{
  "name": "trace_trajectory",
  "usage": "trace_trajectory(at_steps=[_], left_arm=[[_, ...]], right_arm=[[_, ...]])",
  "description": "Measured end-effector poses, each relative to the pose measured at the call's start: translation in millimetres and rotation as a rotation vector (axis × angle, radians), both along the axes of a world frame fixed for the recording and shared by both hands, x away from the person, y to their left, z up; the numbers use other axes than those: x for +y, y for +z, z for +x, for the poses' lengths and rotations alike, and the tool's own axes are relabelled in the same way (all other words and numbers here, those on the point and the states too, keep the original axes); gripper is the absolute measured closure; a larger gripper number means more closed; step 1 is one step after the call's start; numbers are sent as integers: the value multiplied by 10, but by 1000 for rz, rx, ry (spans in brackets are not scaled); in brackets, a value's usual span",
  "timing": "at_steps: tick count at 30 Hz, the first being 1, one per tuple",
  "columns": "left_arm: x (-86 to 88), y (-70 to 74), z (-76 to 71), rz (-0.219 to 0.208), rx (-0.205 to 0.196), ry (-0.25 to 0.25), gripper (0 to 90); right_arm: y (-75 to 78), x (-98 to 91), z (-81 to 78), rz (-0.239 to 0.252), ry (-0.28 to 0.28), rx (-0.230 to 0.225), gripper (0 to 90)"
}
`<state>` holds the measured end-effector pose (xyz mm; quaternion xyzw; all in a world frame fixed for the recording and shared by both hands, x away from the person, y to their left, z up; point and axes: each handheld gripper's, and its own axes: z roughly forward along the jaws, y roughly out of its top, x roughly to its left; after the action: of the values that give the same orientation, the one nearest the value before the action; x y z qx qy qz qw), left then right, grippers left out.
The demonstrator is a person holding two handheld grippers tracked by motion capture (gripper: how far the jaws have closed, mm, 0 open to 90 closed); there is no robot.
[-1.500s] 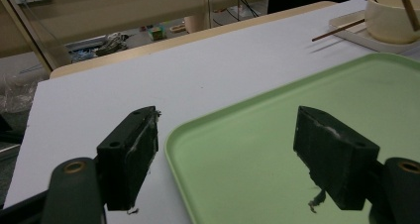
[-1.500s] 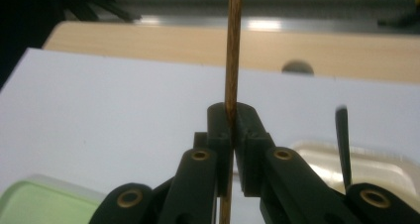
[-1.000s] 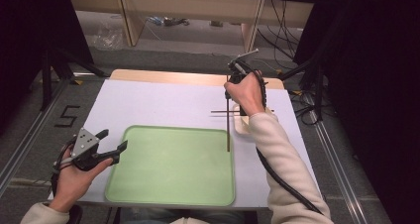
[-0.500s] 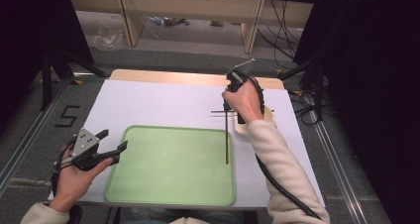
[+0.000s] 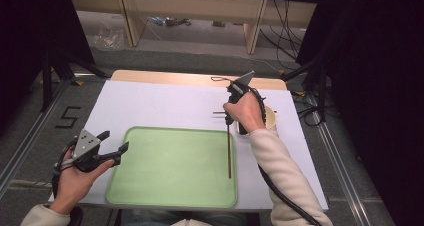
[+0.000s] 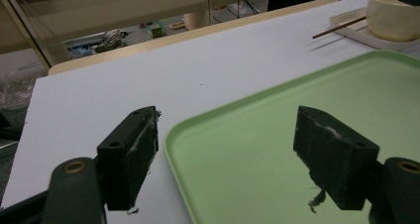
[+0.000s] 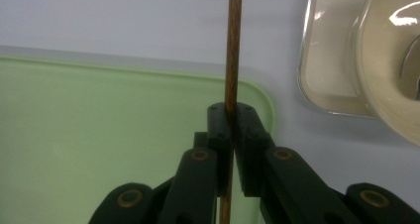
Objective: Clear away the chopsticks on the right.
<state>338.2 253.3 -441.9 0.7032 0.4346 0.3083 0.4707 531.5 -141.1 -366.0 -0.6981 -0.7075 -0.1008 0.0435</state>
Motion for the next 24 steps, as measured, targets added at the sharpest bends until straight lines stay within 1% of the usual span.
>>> trace_trajectory(at_steps=[1, 2, 3, 4, 5, 6, 7, 8, 9, 10, 11, 12, 13, 14, 15, 16, 17, 18, 19, 20, 21, 22, 23, 24], left_arm=[[1, 1, 0, 1, 0, 0, 251], [1, 1, -1, 1, 0, 0, 251], [1, 1, -1, 1, 0, 0, 251], [3, 1, -1, 1, 0, 0, 251], [4, 2, -1, 1, -1, 0, 251], [4, 2, -1, 2, 0, 0, 251], [3, 1, -1, 2, 0, 0, 251], [2, 1, -2, 1, 0, 0, 251], [2, 1, -2, 2, 0, 0, 251], [2, 1, -2, 2, 0, 0, 251], [2, 2, -2, 2, 0, 0, 251], [2, 1, -1, 2, 0, 0, 251], [1, 0, -1, 2, 0, 1, 251], [0, 0, -1, 2, 0, 1, 251], [-2, -1, -1, 0, 1, 0, 251], [-1, 0, -1, 1, 1, 0, 251], [-1, 0, -1, 2, 1, 0, 251], [-2, -1, -1, 2, 1, 1, 251], [-2, -2, 0, 2, 3, 0, 251], [-2, -2, 0, 2, 3, 0, 251], [-5, -4, 2, 1, 2, -2, 251], [-5, -4, 2, 1, 2, -2, 251], [-7, -5, 1, 1, 1, -1, 251], [-5, -5, 1, 0, 1, -3, 251]], right_arm=[[-28, -17, -3, -4, 23, -6, 872], [-55, -28, -11, -12, 35, -6, 872], [-55, -28, -11, -12, 35, -6, 872], [-89, 1, -29, -4, -8, 21, 872], [-113, -34, -29, -8, 39, 1, 872], [-149, -32, -49, -13, 28, -15, 872], [-137, -15, -53, -15, 0, 15, 872], [-164, -50, -70, -28, 45, 2, 872], [-202, -62, -82, -8, 51, -24, 872], [-202, -62, -82, -8, 51, -24, 872], [-216, -64, -93, -15, 52, -11, 872], [-250, -71, -116, 4, 46, -16, 872], [-265, -64, -144, -10, 25, 10, 872], [-317, -118, -149, -1, 75, -14, 872], [-357, -120, -182, -13, 40, 16, 872], [-368, -101, -199, -7, -3, 40, 871], [-423, -117, -215, -13, 1, 5, 872], [-478, -160, -217, -14, 52, -26, 872], [-501, -177, -230, -14, 63, -12, 872], [-512, -166, -253, -15, 32, 28, 871], [-549, -199, -255, -24, 77, 10, 872], [-559, -180, -263, -23, 52, 27, 872], [-576, -175, -267, -12, 42, 33, 871], [-591, -168, -271, -13, 32, 35, 871]])
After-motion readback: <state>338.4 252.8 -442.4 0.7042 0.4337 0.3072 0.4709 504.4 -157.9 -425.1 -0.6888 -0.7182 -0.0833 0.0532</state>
